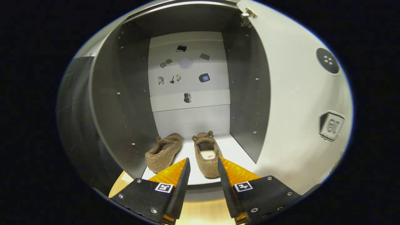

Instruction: Open the shoe cabinet door, grab the shoes and put them into the shoe cabinet, then close the shoe cabinet door.

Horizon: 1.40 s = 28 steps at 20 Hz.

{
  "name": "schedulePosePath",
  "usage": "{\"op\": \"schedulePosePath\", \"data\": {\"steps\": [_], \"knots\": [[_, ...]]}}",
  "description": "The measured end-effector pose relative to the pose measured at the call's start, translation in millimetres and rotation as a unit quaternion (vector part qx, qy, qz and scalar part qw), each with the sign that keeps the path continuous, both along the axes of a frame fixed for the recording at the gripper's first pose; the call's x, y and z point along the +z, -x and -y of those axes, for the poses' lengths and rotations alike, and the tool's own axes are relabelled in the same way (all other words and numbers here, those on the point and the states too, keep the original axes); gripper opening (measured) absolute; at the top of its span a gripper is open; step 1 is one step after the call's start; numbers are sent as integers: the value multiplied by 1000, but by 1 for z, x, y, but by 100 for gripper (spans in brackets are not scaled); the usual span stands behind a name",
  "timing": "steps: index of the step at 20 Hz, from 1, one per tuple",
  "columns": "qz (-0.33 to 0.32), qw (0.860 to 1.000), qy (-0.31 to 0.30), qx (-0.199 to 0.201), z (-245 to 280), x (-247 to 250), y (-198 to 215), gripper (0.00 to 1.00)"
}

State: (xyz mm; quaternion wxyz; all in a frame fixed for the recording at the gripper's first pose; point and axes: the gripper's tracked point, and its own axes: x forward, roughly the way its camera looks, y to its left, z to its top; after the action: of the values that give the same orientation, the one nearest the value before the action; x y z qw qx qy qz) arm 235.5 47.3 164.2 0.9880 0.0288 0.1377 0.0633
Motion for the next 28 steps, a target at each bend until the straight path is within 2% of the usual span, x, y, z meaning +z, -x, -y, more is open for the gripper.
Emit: {"op": "schedulePosePath", "data": {"steps": [8, 12, 15, 19, 23, 28], "knots": [[27, 999, 14, -20, 26, 25, 128, 60], [45, 998, 16, -42, 54, 34, 186, 61], [55, 996, 1, -73, 90, 37, 224, 64], [43, 990, 27, -130, 160, 20, 269, 66], [21, 984, 16, -178, 223, 4, 290, 68], [12, 981, -3, -196, 276, -12, 280, 69]]}}
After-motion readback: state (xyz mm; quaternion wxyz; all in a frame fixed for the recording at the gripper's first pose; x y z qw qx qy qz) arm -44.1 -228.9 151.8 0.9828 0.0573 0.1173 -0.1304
